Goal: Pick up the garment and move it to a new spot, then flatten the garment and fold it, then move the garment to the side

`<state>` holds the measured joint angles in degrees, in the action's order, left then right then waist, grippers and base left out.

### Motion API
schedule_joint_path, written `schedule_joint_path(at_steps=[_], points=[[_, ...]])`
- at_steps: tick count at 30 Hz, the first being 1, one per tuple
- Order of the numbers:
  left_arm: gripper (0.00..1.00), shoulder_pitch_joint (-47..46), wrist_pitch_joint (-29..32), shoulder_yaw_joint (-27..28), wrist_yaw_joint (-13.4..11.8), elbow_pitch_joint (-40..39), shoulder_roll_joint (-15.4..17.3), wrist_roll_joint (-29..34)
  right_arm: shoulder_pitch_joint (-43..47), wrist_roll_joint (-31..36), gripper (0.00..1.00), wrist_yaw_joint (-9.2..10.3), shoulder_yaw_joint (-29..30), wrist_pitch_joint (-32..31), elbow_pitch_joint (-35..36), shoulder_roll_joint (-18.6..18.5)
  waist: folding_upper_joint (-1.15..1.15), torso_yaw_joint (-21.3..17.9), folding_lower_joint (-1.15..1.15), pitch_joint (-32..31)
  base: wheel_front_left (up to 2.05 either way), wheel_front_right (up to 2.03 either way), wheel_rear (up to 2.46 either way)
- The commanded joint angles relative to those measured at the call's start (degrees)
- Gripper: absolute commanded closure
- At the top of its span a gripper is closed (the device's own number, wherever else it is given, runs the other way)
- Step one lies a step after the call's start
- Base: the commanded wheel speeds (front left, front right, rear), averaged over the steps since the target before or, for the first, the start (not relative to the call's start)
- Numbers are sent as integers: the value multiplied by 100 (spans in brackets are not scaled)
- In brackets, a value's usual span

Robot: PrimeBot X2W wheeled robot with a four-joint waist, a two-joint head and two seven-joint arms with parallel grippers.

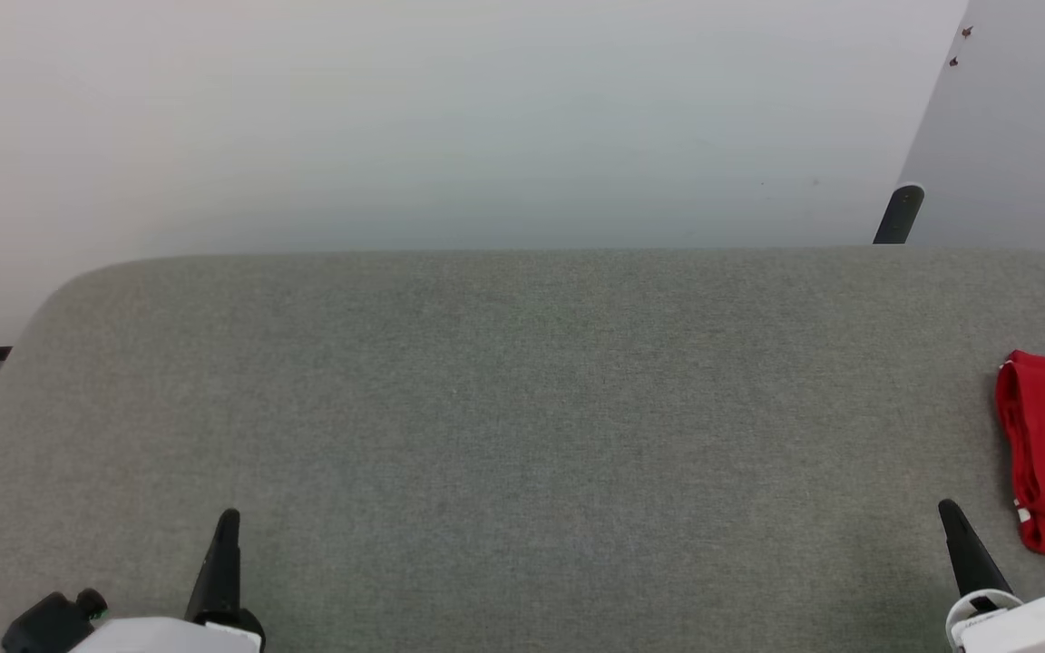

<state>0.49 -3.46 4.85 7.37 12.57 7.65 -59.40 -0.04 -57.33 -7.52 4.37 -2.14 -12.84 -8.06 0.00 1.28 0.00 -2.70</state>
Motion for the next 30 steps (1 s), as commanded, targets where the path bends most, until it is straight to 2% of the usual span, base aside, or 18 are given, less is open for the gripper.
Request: schedule_joint_path(at_steps=[1, 30], points=[[100, -142, 49, 41, 10, -37, 10, -191, -157, -224, 100, 2, 42, -26, 41, 10, 0, -4, 0, 8, 0, 0, 0], [100, -405, 489, 104, 14, 45, -216, -1612, -384, -1718, 100, 3, 131, -222, -31, 246, 0, -51, 0, 114, 0, 0, 0]])
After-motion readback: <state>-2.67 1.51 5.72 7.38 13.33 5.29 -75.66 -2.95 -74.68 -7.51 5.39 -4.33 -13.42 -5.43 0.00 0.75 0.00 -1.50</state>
